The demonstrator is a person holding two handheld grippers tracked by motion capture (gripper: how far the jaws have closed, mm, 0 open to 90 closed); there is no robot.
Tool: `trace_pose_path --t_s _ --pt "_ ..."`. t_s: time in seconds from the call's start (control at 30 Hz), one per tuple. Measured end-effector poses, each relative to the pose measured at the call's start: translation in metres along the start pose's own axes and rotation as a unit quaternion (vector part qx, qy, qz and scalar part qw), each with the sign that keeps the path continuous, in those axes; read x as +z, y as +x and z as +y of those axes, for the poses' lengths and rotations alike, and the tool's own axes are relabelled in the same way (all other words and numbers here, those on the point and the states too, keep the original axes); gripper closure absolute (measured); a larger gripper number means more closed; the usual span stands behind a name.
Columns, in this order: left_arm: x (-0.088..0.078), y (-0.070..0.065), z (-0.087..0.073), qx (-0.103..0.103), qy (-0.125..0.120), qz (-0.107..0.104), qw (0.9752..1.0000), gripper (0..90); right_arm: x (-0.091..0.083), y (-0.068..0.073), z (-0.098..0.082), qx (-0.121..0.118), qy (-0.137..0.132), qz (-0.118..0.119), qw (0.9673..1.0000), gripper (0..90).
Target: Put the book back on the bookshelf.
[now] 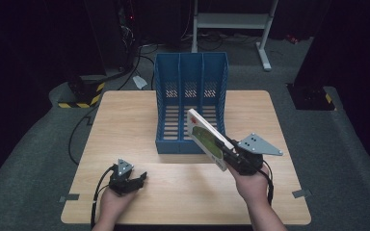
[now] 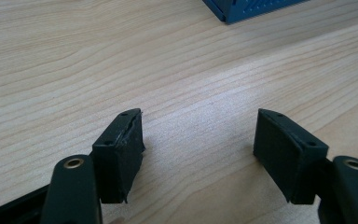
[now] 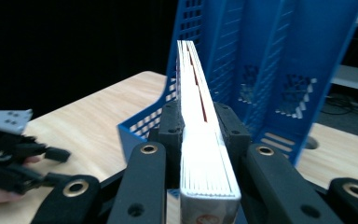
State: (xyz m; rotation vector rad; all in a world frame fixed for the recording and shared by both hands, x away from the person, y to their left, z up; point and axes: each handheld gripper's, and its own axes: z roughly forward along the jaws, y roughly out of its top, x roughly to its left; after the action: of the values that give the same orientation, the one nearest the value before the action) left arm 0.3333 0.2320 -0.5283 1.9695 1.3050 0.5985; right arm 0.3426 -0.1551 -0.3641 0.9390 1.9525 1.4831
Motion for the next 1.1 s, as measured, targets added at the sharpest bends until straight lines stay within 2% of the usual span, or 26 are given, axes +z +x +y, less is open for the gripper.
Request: trace_pose_path --t_s 0.33,0.47,0.73,1.0,1.1 --pt "0.000 0.000 0.000 0.000 0.000 0.000 1.0000 32.9 0.006 -0.024 0.015 0.013 -0.004 -0.044 0.9990 75.8" --pt "0.000 0.000 0.000 0.000 0.000 0.000 1.0000 32.6 0.013 -0.031 0.019 0.015 -0.003 -0.067 0.9976 75.8" --pt "0.000 0.000 0.000 0.001 0.000 0.000 1.0000 32.4 0.024 -0.043 0.021 0.024 0.004 -0.093 0.9953 75.8" --pt "0.000 0.000 0.000 0.001 0.000 0.000 1.0000 32.4 0.045 -0.051 0.024 0.030 0.017 -0.116 0.9927 75.8" --pt "0.000 0.000 0.000 0.001 0.000 0.000 1.0000 32.4 0.055 -0.054 0.026 0.040 0.025 -0.121 0.9916 75.8"
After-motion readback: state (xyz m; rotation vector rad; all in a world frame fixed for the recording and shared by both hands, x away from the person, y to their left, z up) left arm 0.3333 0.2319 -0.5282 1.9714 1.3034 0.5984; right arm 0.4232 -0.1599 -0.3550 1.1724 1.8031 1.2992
